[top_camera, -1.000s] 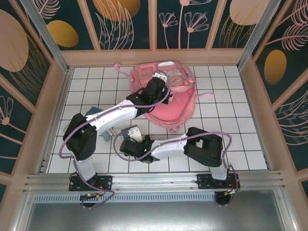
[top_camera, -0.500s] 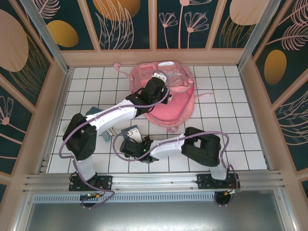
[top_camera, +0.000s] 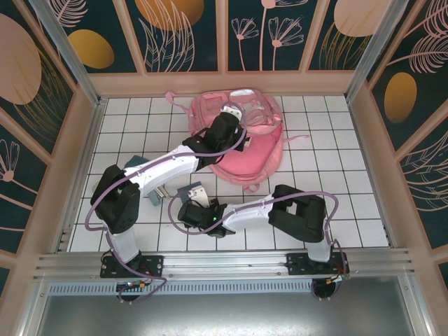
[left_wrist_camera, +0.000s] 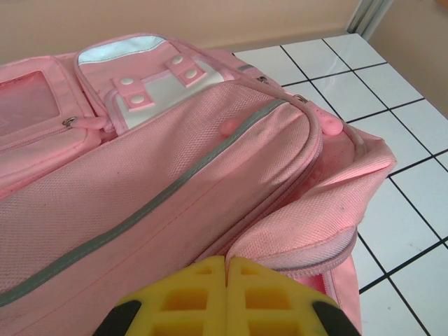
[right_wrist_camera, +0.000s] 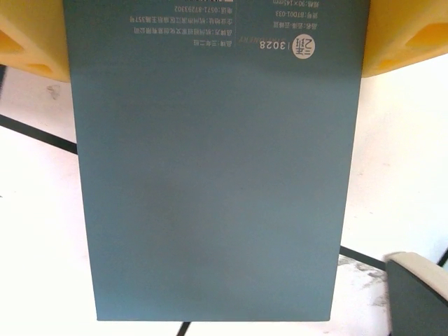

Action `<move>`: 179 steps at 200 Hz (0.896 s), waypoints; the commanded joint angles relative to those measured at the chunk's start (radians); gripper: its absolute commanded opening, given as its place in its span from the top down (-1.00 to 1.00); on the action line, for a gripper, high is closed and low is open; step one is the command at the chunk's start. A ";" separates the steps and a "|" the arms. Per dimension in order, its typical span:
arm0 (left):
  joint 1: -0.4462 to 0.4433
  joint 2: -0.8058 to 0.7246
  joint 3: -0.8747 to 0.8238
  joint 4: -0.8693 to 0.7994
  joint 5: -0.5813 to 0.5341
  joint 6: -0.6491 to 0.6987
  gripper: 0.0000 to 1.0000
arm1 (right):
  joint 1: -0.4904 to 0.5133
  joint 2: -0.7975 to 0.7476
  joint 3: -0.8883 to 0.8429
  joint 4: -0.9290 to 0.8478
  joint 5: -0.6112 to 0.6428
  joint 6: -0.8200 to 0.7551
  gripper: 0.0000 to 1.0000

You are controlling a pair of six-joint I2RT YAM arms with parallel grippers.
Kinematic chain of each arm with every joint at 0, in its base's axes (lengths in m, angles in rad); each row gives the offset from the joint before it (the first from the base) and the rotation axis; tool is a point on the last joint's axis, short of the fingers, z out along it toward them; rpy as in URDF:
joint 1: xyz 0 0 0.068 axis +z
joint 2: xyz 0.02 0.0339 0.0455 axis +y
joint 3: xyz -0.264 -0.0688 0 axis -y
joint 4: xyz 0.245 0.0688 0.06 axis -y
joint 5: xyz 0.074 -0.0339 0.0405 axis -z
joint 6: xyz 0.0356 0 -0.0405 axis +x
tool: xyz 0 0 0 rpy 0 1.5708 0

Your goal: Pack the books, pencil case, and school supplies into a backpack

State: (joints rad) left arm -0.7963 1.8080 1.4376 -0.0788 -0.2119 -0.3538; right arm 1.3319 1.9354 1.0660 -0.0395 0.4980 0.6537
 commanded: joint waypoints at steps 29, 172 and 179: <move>0.029 -0.038 0.007 0.021 -0.050 -0.013 1.00 | -0.011 -0.177 -0.073 -0.037 0.083 0.006 -0.66; 0.031 -0.077 0.056 -0.011 -0.072 -0.005 1.00 | -0.273 -0.588 -0.318 0.034 0.164 -0.145 -0.67; 0.031 -0.081 0.056 -0.009 -0.073 -0.006 1.00 | -0.301 -0.590 -0.322 0.049 0.157 -0.164 -0.67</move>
State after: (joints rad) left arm -0.7918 1.7916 1.4532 -0.0902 -0.2184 -0.3534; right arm 1.1030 1.3876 0.7650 -0.0895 0.6495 0.5781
